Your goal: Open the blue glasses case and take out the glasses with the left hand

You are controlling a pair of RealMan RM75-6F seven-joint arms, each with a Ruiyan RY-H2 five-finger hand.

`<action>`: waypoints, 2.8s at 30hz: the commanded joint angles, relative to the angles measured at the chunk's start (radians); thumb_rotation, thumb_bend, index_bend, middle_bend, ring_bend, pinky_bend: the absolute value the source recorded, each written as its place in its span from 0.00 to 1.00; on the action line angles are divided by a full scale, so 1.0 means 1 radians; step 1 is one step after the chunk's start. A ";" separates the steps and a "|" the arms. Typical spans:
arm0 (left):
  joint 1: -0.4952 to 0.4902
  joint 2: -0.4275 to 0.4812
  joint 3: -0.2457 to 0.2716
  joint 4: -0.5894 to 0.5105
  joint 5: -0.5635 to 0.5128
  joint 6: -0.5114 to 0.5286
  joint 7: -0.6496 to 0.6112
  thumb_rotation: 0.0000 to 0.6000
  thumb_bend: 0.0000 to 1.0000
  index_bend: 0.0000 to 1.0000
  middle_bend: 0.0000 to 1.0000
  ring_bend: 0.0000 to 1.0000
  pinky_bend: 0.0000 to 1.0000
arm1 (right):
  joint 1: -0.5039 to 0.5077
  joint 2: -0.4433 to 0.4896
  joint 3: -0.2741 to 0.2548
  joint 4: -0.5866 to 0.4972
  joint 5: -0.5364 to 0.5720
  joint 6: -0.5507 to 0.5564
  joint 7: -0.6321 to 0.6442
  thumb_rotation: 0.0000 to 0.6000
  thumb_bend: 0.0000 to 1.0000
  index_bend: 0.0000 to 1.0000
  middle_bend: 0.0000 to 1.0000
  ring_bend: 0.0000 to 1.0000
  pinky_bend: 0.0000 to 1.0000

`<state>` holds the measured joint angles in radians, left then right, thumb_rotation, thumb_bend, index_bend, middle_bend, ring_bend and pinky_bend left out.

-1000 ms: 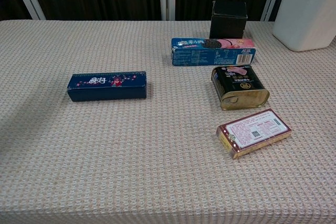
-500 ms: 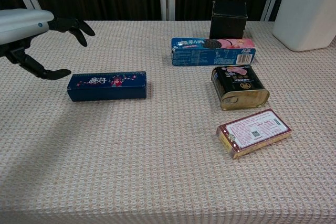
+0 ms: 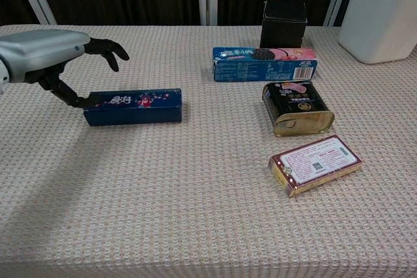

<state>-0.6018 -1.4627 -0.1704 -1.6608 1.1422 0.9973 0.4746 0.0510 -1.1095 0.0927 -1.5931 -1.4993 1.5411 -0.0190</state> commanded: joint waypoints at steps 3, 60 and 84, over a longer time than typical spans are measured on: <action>-0.012 -0.009 0.011 0.004 -0.050 -0.005 0.015 1.00 0.33 0.17 0.22 0.11 0.15 | -0.003 0.002 0.004 -0.003 0.005 0.006 0.001 1.00 0.22 0.00 0.00 0.00 0.00; -0.076 -0.007 0.021 0.016 -0.212 -0.042 -0.101 1.00 0.47 0.21 0.44 0.14 0.16 | 0.010 -0.019 0.002 0.031 0.013 -0.023 0.007 1.00 0.24 0.00 0.00 0.00 0.00; -0.053 0.006 -0.045 0.014 -0.281 -0.071 -0.324 1.00 0.54 0.30 0.68 0.31 0.24 | 0.011 -0.032 0.003 0.046 0.001 -0.008 0.007 1.00 0.24 0.00 0.00 0.00 0.00</action>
<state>-0.6619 -1.4578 -0.2063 -1.6511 0.8597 0.9348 0.1776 0.0621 -1.1409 0.0956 -1.5471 -1.4981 1.5332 -0.0118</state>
